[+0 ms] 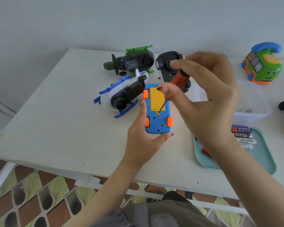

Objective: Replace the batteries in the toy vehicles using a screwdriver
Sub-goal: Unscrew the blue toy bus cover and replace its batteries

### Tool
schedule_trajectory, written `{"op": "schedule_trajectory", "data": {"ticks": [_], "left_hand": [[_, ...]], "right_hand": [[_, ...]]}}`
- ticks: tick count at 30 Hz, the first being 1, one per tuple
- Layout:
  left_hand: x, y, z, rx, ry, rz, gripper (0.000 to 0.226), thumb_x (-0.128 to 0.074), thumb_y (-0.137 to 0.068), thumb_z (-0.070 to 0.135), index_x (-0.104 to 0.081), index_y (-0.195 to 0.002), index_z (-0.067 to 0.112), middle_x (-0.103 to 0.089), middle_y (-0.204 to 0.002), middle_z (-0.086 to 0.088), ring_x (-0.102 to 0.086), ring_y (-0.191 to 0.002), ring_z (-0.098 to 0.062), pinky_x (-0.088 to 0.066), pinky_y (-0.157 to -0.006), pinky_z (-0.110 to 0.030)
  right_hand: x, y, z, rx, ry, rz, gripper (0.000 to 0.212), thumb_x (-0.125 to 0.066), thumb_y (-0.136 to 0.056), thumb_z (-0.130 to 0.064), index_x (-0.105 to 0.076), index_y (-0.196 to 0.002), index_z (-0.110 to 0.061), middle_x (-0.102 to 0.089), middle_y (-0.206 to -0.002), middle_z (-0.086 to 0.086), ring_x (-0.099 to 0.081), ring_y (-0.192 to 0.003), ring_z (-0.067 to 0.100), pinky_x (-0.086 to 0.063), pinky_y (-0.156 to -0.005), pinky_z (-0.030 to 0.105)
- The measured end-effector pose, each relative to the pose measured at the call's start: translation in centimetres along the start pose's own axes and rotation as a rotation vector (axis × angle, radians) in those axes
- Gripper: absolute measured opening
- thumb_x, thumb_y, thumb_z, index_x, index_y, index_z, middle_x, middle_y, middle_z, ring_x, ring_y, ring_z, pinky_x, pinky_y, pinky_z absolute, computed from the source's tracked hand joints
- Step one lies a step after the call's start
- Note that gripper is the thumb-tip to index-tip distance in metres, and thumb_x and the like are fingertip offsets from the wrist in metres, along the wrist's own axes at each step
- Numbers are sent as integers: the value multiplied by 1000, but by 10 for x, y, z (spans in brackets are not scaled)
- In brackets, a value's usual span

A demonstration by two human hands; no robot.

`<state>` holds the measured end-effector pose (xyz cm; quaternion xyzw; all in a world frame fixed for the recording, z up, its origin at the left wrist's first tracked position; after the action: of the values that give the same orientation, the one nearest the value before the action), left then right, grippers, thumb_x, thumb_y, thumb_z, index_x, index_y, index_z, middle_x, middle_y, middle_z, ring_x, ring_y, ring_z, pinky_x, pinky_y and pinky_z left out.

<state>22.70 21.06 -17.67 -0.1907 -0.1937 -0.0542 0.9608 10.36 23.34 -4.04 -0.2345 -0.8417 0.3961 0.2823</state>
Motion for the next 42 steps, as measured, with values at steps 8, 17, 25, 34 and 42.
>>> {"op": "schedule_trajectory", "data": {"ticks": [8, 17, 25, 34, 42], "left_hand": [[0, 1, 1, 7, 20, 4, 102, -86, -68, 20, -23, -147, 13, -44, -129, 21, -45, -115, 19, -40, -88, -1], [0, 1, 1, 16, 25, 1, 104, -87, -69, 19, -24, -150, 8, -59, -128, -5, -55, -113, -2, -46, -88, -6], [1, 0, 0, 17, 44, 4, 103, -86, -70, 21, -19, -148, 17, -57, -128, 0, -50, -114, 12, -42, -88, -3], [0, -1, -3, 46, 60, -17, 104, -84, -70, 28, -23, -151, 6, -53, -134, 0, -48, -118, 11, -40, -90, -2], [1, 0, -1, 38, 34, -14, 105, -86, -69, 22, -22, -151, 6, -57, -129, -6, -51, -115, 6, -42, -88, -2]], "right_hand": [[0, 3, 2, -73, -16, 42, 21, -65, -89, -13, -66, -106, -1, -64, -88, -3, -62, -85, 3, -45, -82, 13], [-7, 2, -5, 36, -6, 50, 25, -74, -83, -20, -70, -102, -4, -58, -90, 2, -48, -89, -9, -38, -79, 7], [-14, 0, 1, -17, -21, 16, 23, -53, -89, -2, -68, -105, 0, -68, -86, 5, -64, -75, 19, -47, -75, 19], [-10, -2, 0, 21, -26, 74, 23, -76, -82, -19, -71, -100, -6, -63, -74, 7, -47, -78, -9, -37, -73, 8], [-15, 2, 1, -8, -53, -14, 21, -55, -92, -6, -67, -108, 2, -69, -87, 6, -66, -79, 23, -50, -71, 24]]}}
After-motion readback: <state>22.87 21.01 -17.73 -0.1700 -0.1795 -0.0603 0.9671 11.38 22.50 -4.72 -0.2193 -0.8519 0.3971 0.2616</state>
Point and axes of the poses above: each hand's wrist, its own y-axis away from the middle knuckle, its own x-axis out of the back of the hand, z = x × y, the point moved 3 cm from there along -y, towards the middle knuckle
